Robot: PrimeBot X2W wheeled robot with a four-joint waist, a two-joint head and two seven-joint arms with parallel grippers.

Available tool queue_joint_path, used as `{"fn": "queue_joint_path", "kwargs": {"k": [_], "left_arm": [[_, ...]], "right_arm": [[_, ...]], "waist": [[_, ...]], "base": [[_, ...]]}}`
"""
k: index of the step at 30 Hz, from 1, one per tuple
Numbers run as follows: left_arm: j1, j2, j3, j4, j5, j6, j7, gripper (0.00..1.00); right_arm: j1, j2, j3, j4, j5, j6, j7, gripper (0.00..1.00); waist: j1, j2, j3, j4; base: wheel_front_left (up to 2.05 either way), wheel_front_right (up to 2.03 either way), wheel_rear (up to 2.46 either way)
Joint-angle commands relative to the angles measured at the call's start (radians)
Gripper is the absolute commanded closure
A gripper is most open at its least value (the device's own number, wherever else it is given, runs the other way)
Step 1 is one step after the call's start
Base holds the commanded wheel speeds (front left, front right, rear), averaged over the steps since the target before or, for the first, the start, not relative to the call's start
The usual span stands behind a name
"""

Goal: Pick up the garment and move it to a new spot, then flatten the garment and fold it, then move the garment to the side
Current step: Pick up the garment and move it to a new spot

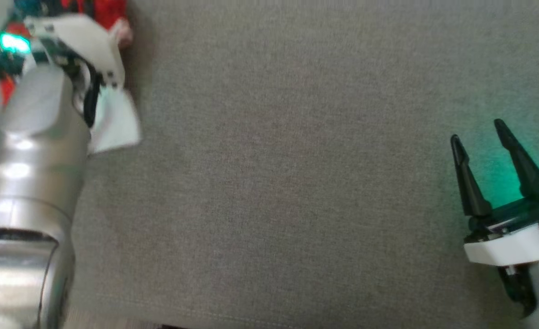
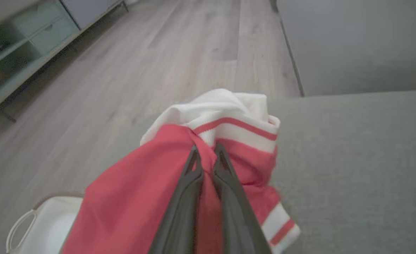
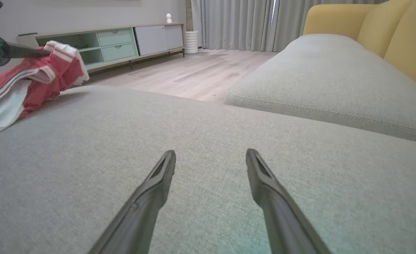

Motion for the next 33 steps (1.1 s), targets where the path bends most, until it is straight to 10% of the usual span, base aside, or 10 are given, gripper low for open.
{"fn": "queue_joint_path", "kwargs": {"k": [1,17,33], "left_arm": [[-0.064,0.057,-0.005,-0.044,0.014,-0.012,-0.028,1.0],[-0.142,-0.061,-0.273,-0.292,-0.118,-0.072,-0.127,1.0],[0.248,-0.087,-0.612,-0.483,-0.4,-0.066,0.001,1.0]], "right_arm": [[-0.001,0.0,0.017,-0.02,0.004,0.008,-0.011,0.0],[0.08,0.182,-0.015,0.008,0.014,0.008,-0.011,0.0],[0.092,0.266,0.008,-0.008,0.027,0.008,-0.011,0.0]], "waist": [[0.0,0.0,-0.048,-0.005],[0.0,0.0,-0.327,-0.223],[0.0,0.0,-0.3,-0.501]], "base": [[0.0,0.0,0.0],[0.0,0.0,0.0],[0.0,0.0,0.0]]}}
